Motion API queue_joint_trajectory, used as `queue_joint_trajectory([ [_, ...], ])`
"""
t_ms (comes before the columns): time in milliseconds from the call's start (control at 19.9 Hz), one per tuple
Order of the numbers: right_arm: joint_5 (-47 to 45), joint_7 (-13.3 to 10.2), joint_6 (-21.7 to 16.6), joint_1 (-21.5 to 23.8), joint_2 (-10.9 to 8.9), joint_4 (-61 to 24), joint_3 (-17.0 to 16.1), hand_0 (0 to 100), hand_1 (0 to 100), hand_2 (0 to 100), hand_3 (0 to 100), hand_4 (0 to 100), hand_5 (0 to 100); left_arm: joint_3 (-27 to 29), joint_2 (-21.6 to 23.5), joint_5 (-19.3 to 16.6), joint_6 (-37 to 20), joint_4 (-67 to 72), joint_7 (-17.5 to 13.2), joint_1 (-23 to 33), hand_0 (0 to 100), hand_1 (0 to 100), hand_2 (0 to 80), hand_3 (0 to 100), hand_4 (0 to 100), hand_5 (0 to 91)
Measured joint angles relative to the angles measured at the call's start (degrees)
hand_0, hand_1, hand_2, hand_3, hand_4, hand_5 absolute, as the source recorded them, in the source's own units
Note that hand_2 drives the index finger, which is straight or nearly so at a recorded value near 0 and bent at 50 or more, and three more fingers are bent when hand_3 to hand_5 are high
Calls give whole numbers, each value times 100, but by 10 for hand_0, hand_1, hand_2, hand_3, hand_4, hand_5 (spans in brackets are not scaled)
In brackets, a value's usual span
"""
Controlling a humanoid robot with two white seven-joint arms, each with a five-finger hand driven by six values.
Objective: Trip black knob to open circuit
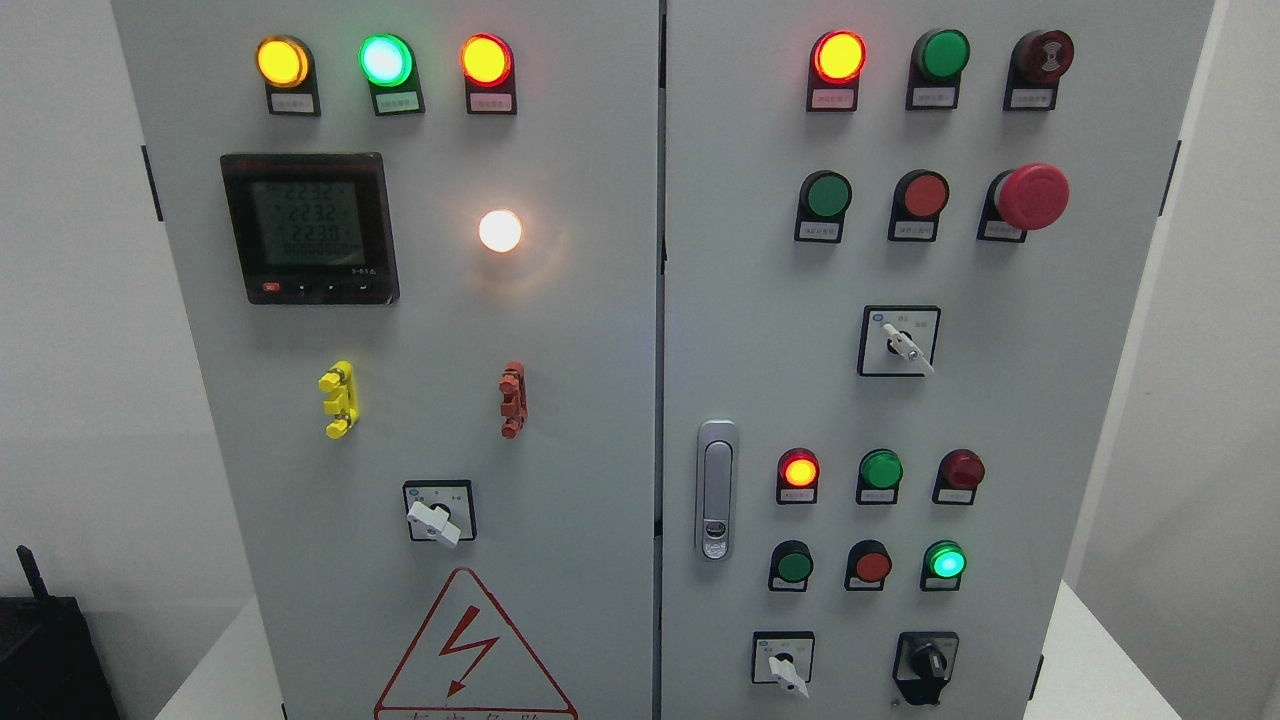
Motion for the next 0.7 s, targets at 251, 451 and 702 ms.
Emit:
queue_joint_trajectory([
  [251, 2, 7, -8, 87, 0, -54, 5, 0, 0, 0, 0, 0, 0, 0, 0, 0, 0, 0, 0, 0, 120, 389, 0, 0, 0, 0],
  [451, 6, 8, -9, 113, 0, -78, 7, 0, 0, 0, 0, 0, 0, 0, 0, 0, 0, 0, 0, 0, 120, 389, 0, 0, 0, 0],
  [702, 25, 26, -10, 128, 0, -93, 9, 0, 0, 0, 0, 0, 0, 0, 0, 0, -1, 0, 0, 0, 120, 389, 0, 0, 0, 0],
])
